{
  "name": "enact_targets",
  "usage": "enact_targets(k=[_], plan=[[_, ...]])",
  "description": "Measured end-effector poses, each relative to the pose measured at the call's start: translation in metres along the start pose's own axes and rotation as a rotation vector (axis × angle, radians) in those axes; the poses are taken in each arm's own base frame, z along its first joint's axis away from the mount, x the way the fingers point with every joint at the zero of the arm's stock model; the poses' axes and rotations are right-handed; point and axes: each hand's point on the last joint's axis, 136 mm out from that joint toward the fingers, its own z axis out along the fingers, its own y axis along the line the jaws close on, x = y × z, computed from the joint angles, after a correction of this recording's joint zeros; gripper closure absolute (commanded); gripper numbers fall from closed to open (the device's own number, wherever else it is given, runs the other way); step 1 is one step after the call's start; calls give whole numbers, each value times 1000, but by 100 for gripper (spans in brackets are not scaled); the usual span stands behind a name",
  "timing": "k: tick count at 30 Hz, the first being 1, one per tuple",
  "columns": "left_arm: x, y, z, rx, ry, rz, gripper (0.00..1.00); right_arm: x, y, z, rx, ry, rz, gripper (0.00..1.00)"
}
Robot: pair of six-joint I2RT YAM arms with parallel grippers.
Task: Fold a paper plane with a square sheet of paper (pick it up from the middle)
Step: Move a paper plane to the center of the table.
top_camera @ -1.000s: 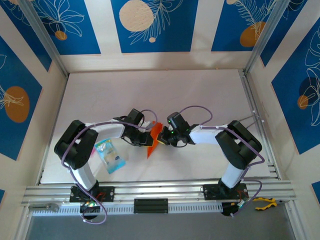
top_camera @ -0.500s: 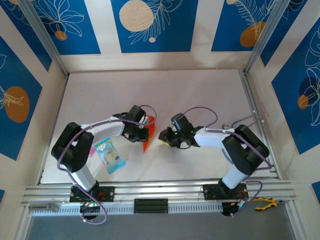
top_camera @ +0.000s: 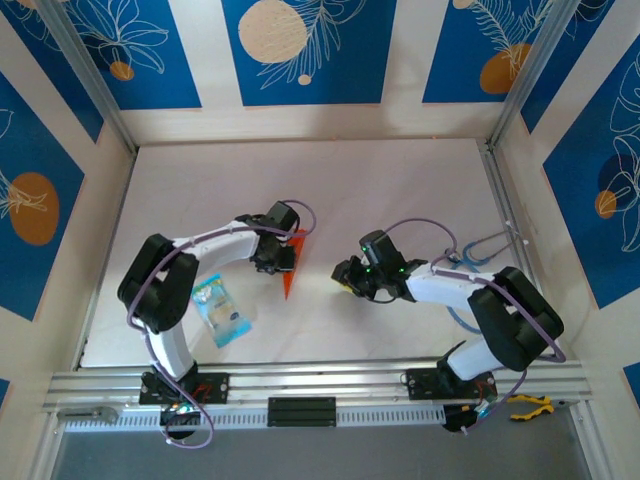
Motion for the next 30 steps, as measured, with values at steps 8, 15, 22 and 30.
enact_targets(k=[8,15,22,30], plan=[[-1,-3,1,2,3,-7,85,-1,3,0,-12,0,-2,67],[-2,-9,1,34,1,-6,96,-1,7,12,-14,30,-1,66],[-2,-22,-11,117,-28,0,100,-10,37,25,-53,42,-26,65],[-1,-31,-16,177,-41,7,100,-7,40,29,-62,60,-35,53]])
